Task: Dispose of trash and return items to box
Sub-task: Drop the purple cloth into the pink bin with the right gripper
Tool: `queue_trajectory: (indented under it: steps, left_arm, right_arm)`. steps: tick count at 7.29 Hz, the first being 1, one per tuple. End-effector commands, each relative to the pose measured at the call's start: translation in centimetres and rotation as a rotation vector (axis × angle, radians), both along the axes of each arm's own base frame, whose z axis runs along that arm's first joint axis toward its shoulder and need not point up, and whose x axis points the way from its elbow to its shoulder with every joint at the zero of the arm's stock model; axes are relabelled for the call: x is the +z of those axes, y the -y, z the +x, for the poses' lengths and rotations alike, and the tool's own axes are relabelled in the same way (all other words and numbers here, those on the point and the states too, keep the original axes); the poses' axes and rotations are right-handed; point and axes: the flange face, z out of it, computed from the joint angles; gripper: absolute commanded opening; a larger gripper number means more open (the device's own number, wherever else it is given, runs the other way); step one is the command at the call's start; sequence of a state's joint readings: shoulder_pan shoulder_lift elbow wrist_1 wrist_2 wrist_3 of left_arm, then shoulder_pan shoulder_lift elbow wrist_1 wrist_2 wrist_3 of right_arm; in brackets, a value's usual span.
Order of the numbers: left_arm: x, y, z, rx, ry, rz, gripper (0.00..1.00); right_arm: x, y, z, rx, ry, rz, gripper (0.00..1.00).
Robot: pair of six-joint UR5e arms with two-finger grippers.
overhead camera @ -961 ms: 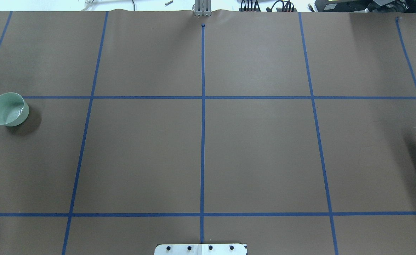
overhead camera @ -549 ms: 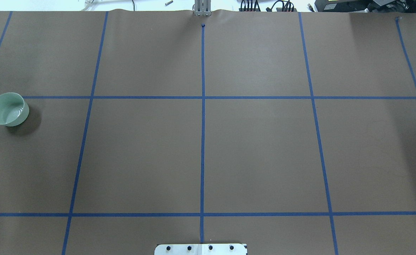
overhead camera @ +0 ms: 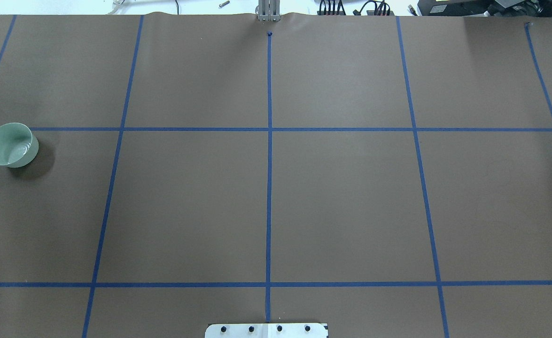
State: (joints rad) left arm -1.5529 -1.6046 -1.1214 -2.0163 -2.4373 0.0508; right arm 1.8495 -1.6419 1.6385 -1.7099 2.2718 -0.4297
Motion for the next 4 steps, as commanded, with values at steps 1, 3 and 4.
queue_trajectory:
  steps: [1, 3, 4]
  left_arm:
    - [-0.2, 0.3, 1.3, 0.001, 0.001, 0.017, 0.82]
    - [-4.1, 2.4, 1.4, -0.011, -0.003, 0.080, 0.98]
    - [-7.0, 3.4, 1.4, -0.012, -0.011, 0.118, 0.98]
  right_arm:
    - [1.7, 1.2, 1.6, -0.033, -0.040, -0.001, 0.00]
    - [2.9, 0.7, 1.5, -0.039, -0.032, -0.017, 0.00]
    - [4.6, 0.4, 1.4, -0.061, -0.020, -0.029, 0.00]
